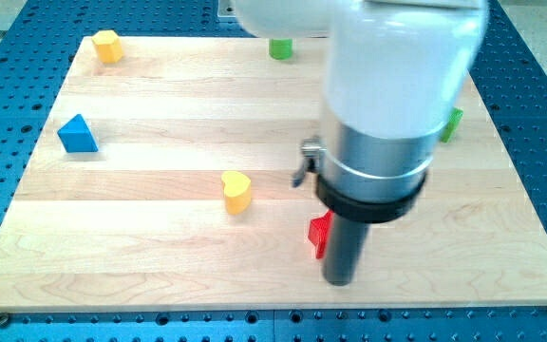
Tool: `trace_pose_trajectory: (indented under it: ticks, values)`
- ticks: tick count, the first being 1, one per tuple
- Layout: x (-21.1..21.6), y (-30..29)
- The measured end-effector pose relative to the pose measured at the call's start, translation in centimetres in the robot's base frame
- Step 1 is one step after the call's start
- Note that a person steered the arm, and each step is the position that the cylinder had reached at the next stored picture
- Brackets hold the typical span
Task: Place the red star bottom left
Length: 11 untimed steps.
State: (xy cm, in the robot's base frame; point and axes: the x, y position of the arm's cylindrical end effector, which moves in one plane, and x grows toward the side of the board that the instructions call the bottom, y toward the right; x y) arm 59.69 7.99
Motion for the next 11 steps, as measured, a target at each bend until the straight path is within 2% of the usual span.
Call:
trace_pose_trajectory:
  ticks: [1, 2, 3, 4, 5, 7, 8, 9, 10, 11]
  values:
    - [-0.4, 3.2]
    - [-1.7, 1.6]
    - [-2.8, -2.5]
    - [-3.5, 0.1]
    - [-4.7, -1.8]
    - [-3.4, -17.3]
    - [-3.4, -17.7]
    - [-4.6, -15.5]
    - [-7.3, -21.8]
    - [-4.2, -29.5]
